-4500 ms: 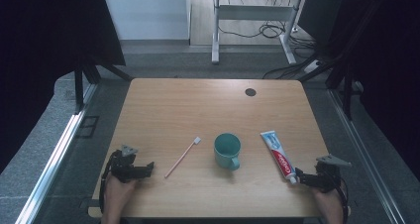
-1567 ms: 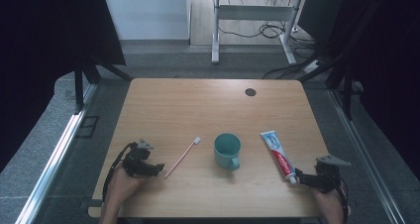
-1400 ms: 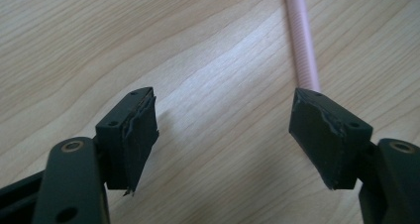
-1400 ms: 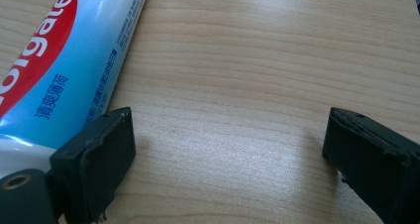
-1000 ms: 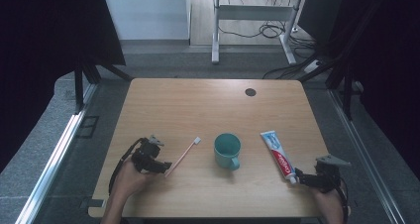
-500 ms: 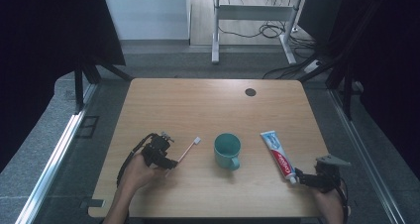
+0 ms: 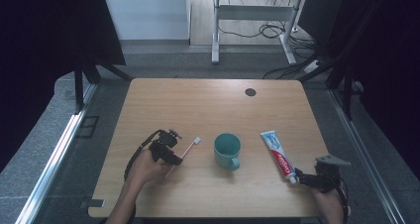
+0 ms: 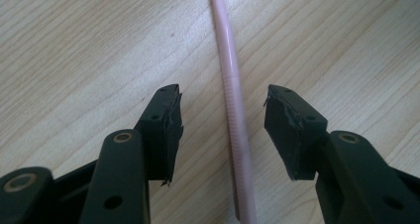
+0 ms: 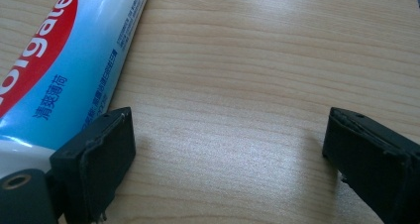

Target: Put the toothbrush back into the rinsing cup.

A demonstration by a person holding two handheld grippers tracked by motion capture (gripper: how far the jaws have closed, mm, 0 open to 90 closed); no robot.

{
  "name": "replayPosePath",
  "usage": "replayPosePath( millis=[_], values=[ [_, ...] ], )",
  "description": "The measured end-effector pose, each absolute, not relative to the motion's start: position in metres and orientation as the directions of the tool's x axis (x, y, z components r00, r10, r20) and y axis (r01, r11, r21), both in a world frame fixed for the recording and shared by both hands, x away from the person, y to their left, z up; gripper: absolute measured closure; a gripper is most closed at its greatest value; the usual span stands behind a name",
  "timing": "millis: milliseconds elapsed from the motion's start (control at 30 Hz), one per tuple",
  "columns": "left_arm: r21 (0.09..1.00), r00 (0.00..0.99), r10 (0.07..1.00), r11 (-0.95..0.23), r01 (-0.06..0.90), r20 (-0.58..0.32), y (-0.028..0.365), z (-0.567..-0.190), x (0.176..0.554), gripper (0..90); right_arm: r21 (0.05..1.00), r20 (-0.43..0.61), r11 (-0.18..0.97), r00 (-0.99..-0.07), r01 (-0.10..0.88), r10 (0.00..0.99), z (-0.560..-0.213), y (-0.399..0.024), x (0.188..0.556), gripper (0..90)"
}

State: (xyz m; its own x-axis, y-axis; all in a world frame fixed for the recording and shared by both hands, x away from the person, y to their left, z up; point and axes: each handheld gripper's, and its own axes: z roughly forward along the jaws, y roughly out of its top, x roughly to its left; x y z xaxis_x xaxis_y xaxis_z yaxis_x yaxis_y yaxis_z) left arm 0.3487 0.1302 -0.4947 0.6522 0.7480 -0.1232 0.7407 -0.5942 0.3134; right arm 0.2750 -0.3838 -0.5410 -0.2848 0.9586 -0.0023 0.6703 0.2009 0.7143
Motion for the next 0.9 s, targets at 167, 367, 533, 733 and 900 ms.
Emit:
replayPosePath(
  millis=[167,367,533,733,900],
  values=[
    [0.283,0.651,0.750,-0.604,0.745,-0.115,0.122,-0.495,0.355,51.2,0.714,-0.002,0.201,-0.285,0.670,0.959,-0.541,-0.384,0.275,5.6],
    [0.243,0.648,0.754,-0.612,0.753,-0.108,0.114,-0.497,0.362,53.6,0.715,-0.004,0.203,-0.287,0.669,0.958,-0.541,-0.384,0.275,5.6],
    [0.209,0.644,0.760,-0.617,0.759,-0.095,0.107,-0.495,0.368,57.2,0.715,-0.003,0.203,-0.287,0.669,0.958,-0.541,-0.384,0.275,5.6],
    [0.170,0.632,0.770,-0.614,0.771,-0.089,0.101,-0.494,0.375,61.3,0.715,-0.003,0.204,-0.288,0.669,0.958,-0.541,-0.384,0.275,5.5],
    [0.125,0.629,0.774,-0.618,0.776,-0.079,0.092,-0.496,0.381,65.2,0.715,-0.003,0.205,-0.290,0.669,0.957,-0.541,-0.384,0.276,5.5]
  ],
)
